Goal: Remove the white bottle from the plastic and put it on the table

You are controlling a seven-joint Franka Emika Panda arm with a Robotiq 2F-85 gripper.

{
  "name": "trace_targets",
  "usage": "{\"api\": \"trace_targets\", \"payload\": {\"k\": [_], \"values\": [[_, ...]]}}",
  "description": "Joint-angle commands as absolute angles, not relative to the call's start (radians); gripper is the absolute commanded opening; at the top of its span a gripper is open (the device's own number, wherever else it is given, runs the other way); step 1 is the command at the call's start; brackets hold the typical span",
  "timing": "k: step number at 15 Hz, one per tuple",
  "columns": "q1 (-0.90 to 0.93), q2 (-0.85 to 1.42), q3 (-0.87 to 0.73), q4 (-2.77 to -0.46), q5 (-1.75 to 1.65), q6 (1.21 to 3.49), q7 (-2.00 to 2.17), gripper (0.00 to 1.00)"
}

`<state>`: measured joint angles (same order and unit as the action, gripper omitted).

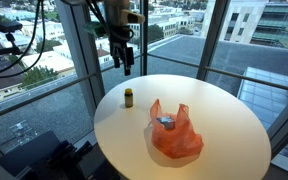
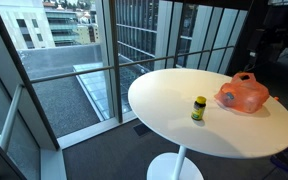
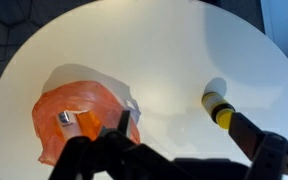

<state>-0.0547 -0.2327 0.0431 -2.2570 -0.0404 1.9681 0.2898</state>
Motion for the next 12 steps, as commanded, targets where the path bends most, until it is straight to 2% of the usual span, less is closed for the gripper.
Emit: {"api": "trace_targets", "payload": {"k": [1, 12], "values": [[-0.071, -0.132, 0.021, -2.157, -0.070, 1.982, 0.327, 1.00], [-0.114, 0.060, -0.097, -2.081, -0.071, 2.105, 0.357, 1.00]]}}
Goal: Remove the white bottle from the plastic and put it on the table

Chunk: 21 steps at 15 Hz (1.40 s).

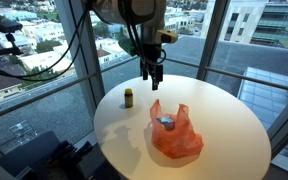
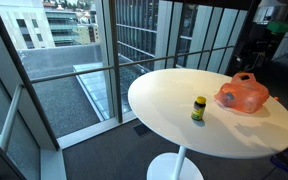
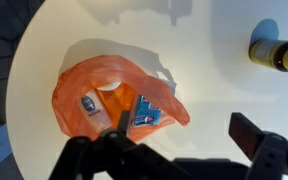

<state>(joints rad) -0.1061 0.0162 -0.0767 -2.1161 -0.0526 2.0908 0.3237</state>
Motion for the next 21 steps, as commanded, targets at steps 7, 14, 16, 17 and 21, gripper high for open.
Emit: {"api": "trace_targets", "payload": {"k": [7, 14, 16, 17, 21], "values": [[-0.108, 0.060, -0.114, -2.110, -0.054, 2.113, 0.330, 1.00], [-0.115, 0.099, -0.136, -2.121, -0.080, 2.190, 0.374, 1.00], [-0.118, 0.125, -0.147, -2.123, -0.082, 2.229, 0.381, 1.00], [-0.119, 0.141, -0.154, -2.123, -0.084, 2.246, 0.383, 1.00], [-0.123, 0.197, -0.179, -2.123, -0.074, 2.289, 0.372, 1.00]]}}
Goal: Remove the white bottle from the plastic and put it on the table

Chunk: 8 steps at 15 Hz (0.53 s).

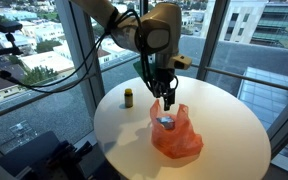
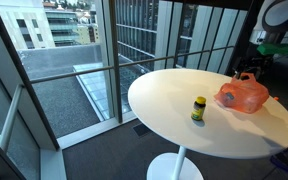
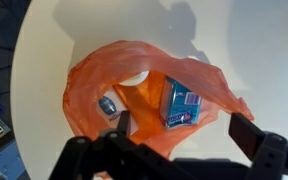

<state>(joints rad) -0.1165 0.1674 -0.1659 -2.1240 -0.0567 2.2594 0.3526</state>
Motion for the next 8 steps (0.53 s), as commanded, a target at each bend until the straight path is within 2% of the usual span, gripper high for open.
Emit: {"api": "trace_targets", "payload": {"k": [1, 8], "values": [[-0.124, 0.207, -0.184, -2.124, -0.071, 2.296, 0.369, 1.00], [-0.127, 0.243, -0.218, -2.159, -0.078, 2.340, 0.349, 1.00]]}}
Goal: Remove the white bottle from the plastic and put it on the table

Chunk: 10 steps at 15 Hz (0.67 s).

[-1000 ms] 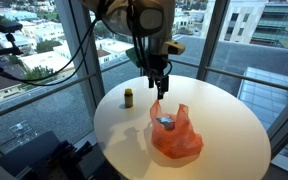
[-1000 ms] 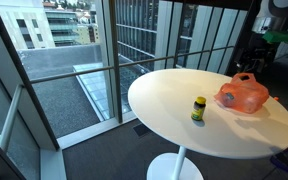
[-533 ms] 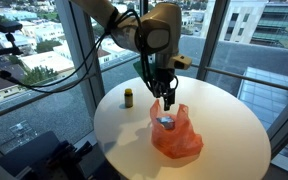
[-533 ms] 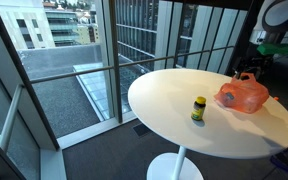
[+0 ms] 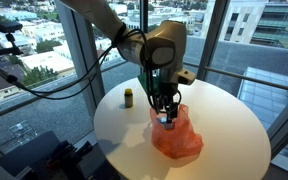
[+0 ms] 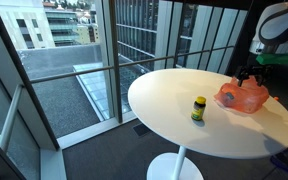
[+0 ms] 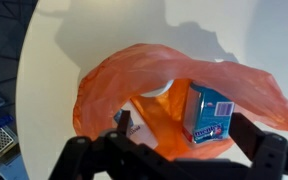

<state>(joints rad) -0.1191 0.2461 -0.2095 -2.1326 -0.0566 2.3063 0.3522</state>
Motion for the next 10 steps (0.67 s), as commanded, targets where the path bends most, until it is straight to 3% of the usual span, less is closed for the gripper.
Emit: {"api": "trace_targets", "payload": {"k": [1, 10], "values": [[-0.128, 0.243, -0.220, -2.168, -0.074, 2.350, 0.340, 1.00], [-0.134, 0.256, -0.217, -2.251, -0.051, 2.485, 0.289, 1.00]]}}
